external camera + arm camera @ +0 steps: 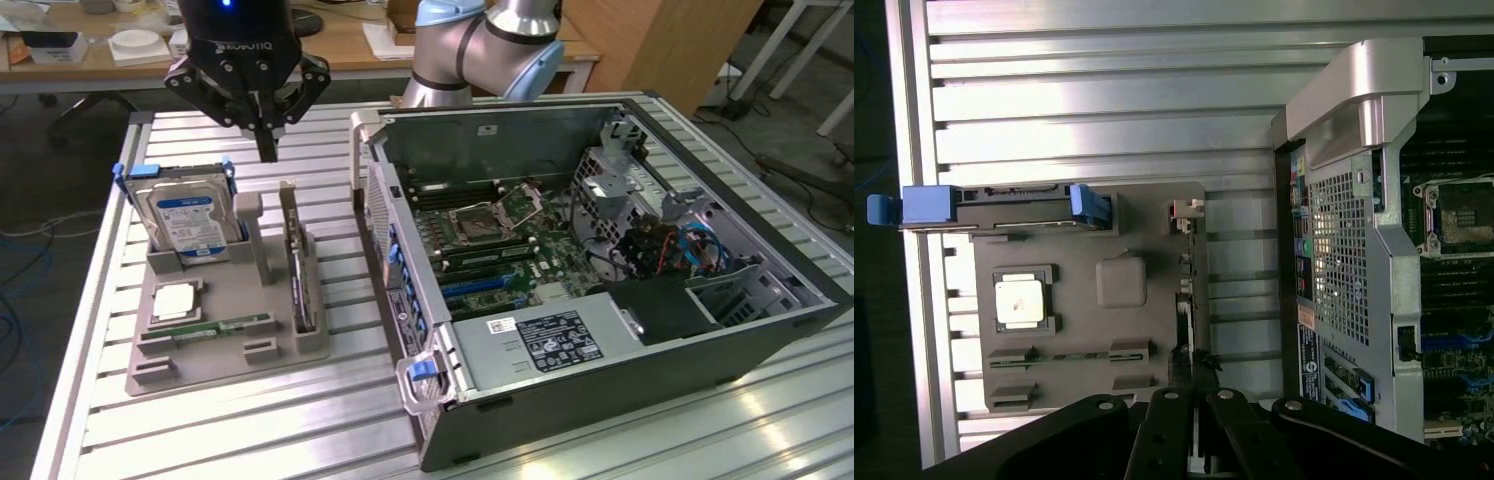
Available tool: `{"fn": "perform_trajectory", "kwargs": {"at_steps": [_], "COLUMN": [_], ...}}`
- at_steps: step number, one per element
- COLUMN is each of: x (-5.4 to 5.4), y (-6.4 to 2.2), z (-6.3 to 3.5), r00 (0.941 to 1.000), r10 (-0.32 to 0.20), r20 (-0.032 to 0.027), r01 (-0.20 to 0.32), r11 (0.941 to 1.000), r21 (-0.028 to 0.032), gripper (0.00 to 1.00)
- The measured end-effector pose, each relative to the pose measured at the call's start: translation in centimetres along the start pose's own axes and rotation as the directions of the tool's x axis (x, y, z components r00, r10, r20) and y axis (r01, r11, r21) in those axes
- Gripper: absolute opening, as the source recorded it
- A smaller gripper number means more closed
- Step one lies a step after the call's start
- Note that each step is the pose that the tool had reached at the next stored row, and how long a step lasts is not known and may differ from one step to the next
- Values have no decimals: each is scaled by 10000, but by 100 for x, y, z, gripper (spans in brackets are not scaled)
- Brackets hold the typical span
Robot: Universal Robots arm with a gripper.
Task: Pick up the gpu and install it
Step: 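Pick up the gpu and move the gpu toward the slot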
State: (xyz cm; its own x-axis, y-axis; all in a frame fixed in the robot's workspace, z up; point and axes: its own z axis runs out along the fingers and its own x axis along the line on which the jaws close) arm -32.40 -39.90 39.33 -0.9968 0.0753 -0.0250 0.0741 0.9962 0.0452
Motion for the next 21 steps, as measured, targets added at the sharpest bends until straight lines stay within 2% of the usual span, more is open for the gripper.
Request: {"fn": "perform_trajectory", "kwargs": {"at_steps": [2,4,7,8,10,11,12,14,18,21], "x": [0,0,0,0,0,0,-1,0,-1,-2], "y": [0,0,-3,-4,-4,-4,-5,-5,-6,-23], "z": [0,0,0,0,0,0,0,-1,-1,-1], "r00": [10000,10000,10000,10000,10000,10000,10000,10000,9980,9976], "r10": [0,0,-1,0,0,0,0,-62,-624,-686], "r20": [0,0,1,1,1,0,0,-3,-28,-31], "r01": [0,0,1,0,0,0,0,62,624,686], "r11": [10000,10000,10000,10000,10000,10000,10000,10000,9981,9976], "r21": [0,0,2,6,8,8,8,7,-8,-10], "gripper": [23,23,41,41,53,53,59,59,59,59]}}
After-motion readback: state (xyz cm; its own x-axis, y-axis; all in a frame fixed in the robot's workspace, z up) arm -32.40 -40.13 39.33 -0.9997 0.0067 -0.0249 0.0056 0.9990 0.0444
